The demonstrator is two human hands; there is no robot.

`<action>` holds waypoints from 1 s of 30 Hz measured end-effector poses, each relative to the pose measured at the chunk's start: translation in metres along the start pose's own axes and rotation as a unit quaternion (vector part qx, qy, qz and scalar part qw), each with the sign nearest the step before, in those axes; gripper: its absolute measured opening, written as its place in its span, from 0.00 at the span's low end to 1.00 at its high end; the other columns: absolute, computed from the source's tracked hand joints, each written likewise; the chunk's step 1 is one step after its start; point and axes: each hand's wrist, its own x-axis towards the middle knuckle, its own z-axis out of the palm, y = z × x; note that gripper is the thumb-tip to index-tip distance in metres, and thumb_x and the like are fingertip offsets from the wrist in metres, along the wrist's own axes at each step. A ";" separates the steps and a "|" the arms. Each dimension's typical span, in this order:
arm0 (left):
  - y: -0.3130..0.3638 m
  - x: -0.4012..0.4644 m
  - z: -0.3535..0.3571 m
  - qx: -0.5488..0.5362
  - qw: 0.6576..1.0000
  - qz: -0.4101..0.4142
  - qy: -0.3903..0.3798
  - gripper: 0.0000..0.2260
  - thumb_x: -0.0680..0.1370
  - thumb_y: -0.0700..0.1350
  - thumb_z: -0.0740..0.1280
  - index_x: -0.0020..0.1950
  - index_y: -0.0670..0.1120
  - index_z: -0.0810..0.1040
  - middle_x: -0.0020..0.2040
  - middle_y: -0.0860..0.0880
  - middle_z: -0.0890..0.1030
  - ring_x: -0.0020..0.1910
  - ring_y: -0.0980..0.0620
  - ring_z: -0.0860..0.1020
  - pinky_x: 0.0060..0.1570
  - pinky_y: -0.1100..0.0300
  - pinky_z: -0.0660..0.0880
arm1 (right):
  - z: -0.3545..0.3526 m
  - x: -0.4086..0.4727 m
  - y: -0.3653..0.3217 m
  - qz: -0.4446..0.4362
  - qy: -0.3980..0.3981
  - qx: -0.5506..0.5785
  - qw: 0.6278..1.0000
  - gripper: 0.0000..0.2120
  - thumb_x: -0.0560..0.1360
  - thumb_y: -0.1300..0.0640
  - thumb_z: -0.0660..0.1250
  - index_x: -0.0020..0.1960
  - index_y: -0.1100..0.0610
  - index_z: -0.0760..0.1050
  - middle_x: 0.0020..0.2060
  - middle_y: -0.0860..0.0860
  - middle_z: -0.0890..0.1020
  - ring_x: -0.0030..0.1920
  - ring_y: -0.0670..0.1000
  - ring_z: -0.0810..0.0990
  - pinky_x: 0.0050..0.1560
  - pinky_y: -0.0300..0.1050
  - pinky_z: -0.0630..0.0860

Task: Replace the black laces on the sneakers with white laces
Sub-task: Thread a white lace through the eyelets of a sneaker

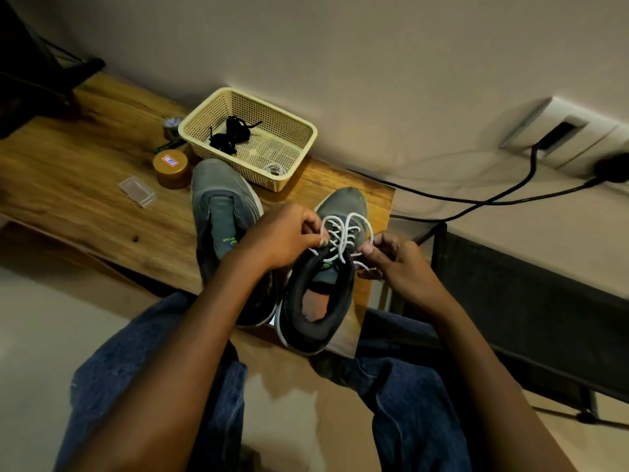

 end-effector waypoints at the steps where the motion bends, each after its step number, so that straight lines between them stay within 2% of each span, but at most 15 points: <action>1: 0.001 0.000 0.000 -0.006 1.000 0.006 0.014 0.04 0.74 0.42 0.72 0.42 0.51 0.83 0.42 0.54 0.84 0.42 0.58 0.81 0.47 0.58 0.78 | 0.000 0.001 0.001 -0.002 0.001 -0.001 1.000 0.11 0.81 0.63 0.59 0.53 0.73 0.70 0.43 0.59 0.80 0.37 0.40 0.82 0.39 0.34 0.79; 5: 0.006 0.000 -0.002 -0.052 0.997 0.018 0.061 0.05 0.74 0.43 0.71 0.43 0.54 0.82 0.39 0.56 0.83 0.40 0.56 0.81 0.43 0.58 0.77 | -0.001 0.002 0.002 -0.014 0.006 -0.007 1.000 0.08 0.80 0.63 0.59 0.51 0.70 0.72 0.43 0.59 0.79 0.36 0.40 0.82 0.40 0.35 0.79; 7: 0.004 -0.001 -0.003 -0.035 0.999 -0.002 0.032 0.03 0.75 0.44 0.71 0.47 0.52 0.82 0.40 0.55 0.82 0.40 0.57 0.80 0.42 0.60 0.76 | -0.001 0.003 0.003 -0.023 0.013 -0.014 1.000 0.08 0.80 0.63 0.61 0.50 0.68 0.72 0.43 0.60 0.80 0.38 0.42 0.82 0.41 0.36 0.79; 9: 0.001 -0.001 -0.006 -0.007 0.999 -0.034 -0.019 0.05 0.74 0.45 0.72 0.50 0.49 0.81 0.42 0.49 0.83 0.44 0.51 0.81 0.46 0.56 0.76 | -0.003 0.003 0.004 -0.023 0.019 -0.022 0.999 0.09 0.79 0.61 0.63 0.51 0.69 0.73 0.45 0.62 0.82 0.42 0.48 0.83 0.43 0.39 0.80; 11: -0.002 -0.004 -0.010 0.003 0.997 -0.052 -0.054 0.05 0.74 0.47 0.73 0.46 0.46 0.82 0.42 0.46 0.84 0.43 0.49 0.81 0.48 0.57 0.76 | -0.006 0.002 0.004 -0.012 0.014 -0.036 0.999 0.13 0.78 0.57 0.66 0.52 0.68 0.74 0.44 0.61 0.83 0.42 0.52 0.83 0.43 0.42 0.81; 13: -0.005 -0.006 -0.013 0.012 0.996 -0.056 -0.070 0.06 0.73 0.47 0.73 0.42 0.45 0.83 0.38 0.48 0.83 0.37 0.53 0.79 0.43 0.60 0.74 | -0.008 -0.001 0.005 0.001 -0.014 -0.068 0.998 0.15 0.76 0.53 0.67 0.50 0.67 0.76 0.39 0.58 0.83 0.37 0.50 0.81 0.39 0.40 0.78; 16: -0.008 -0.006 -0.015 0.003 0.997 -0.046 -0.070 0.05 0.74 0.39 0.71 0.38 0.45 0.81 0.37 0.47 0.83 0.36 0.52 0.80 0.43 0.59 0.76 | -0.010 -0.004 0.005 0.000 -0.043 -0.127 0.991 0.14 0.77 0.53 0.66 0.45 0.66 0.78 0.35 0.56 0.82 0.34 0.46 0.79 0.36 0.35 0.75; 18: -0.009 -0.007 -0.015 -0.045 0.996 -0.043 -0.061 0.06 0.76 0.35 0.68 0.40 0.42 0.80 0.39 0.44 0.84 0.39 0.49 0.82 0.45 0.57 0.79 | -0.009 -0.005 0.004 -0.009 -0.041 -0.109 0.993 0.11 0.78 0.56 0.64 0.43 0.64 0.77 0.34 0.55 0.81 0.34 0.46 0.79 0.35 0.34 0.75; 21: -0.006 -0.012 -0.012 -0.103 0.993 -0.045 -0.036 0.05 0.77 0.34 0.65 0.44 0.40 0.79 0.42 0.43 0.83 0.43 0.45 0.82 0.46 0.55 0.80 | -0.005 -0.007 0.003 -0.012 -0.033 -0.061 0.998 0.09 0.79 0.58 0.63 0.43 0.61 0.75 0.36 0.54 0.81 0.38 0.49 0.81 0.40 0.40 0.77; 23: -0.009 -0.016 -0.005 -0.085 0.995 -0.049 -0.008 0.04 0.78 0.39 0.66 0.47 0.42 0.81 0.44 0.46 0.83 0.45 0.47 0.81 0.48 0.54 0.79 | 0.000 -0.008 0.007 -0.011 -0.021 -0.033 0.999 0.09 0.80 0.59 0.62 0.43 0.62 0.75 0.36 0.54 0.80 0.38 0.50 0.81 0.40 0.43 0.77; 26: -0.005 -0.025 0.008 -0.055 0.996 -0.050 0.056 0.06 0.77 0.45 0.68 0.50 0.47 0.84 0.45 0.51 0.83 0.45 0.54 0.81 0.49 0.57 0.77 | 0.002 -0.010 0.011 -0.005 0.011 0.005 1.000 0.08 0.80 0.62 0.61 0.46 0.66 0.75 0.35 0.55 0.80 0.36 0.50 0.79 0.38 0.40 0.77; 28: 0.000 -0.034 0.022 -0.087 0.989 -0.057 0.106 0.05 0.76 0.45 0.70 0.48 0.47 0.84 0.43 0.54 0.83 0.44 0.57 0.81 0.47 0.61 0.76 | 0.005 -0.012 0.016 0.004 0.031 0.014 0.999 0.08 0.80 0.63 0.61 0.48 0.68 0.75 0.35 0.56 0.79 0.35 0.49 0.79 0.35 0.37 0.76; 30: 0.000 -0.040 0.034 -0.087 0.979 -0.058 0.176 0.04 0.75 0.43 0.71 0.47 0.45 0.85 0.43 0.51 0.84 0.43 0.56 0.81 0.46 0.61 0.76 | 0.007 -0.014 0.018 0.009 0.044 0.032 0.999 0.08 0.80 0.65 0.60 0.49 0.70 0.75 0.35 0.59 0.79 0.34 0.49 0.78 0.33 0.35 0.76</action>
